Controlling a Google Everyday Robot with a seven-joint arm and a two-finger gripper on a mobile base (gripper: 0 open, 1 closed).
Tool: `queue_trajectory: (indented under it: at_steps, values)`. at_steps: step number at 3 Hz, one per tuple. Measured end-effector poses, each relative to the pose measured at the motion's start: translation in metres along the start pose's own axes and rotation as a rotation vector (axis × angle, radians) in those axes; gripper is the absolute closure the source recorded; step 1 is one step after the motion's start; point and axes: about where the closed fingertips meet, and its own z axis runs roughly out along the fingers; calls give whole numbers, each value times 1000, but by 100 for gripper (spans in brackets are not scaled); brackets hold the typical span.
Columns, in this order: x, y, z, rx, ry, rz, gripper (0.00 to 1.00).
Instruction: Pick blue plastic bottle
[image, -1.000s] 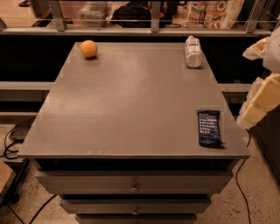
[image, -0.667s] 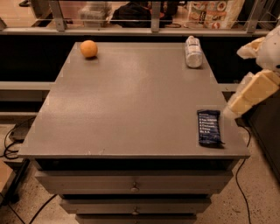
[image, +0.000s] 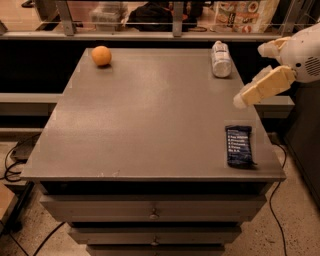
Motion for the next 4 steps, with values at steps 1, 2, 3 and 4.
queue_trajectory:
  at_steps: [1, 2, 3, 4]
  values:
    - [0, 0, 0, 0, 0, 0, 0]
    - [-10, -16, 12, 46, -57, 35, 0]
    - [-13, -53, 24, 119, -174, 115, 0]
    - [-7, -95, 37, 185, -249, 182, 0]
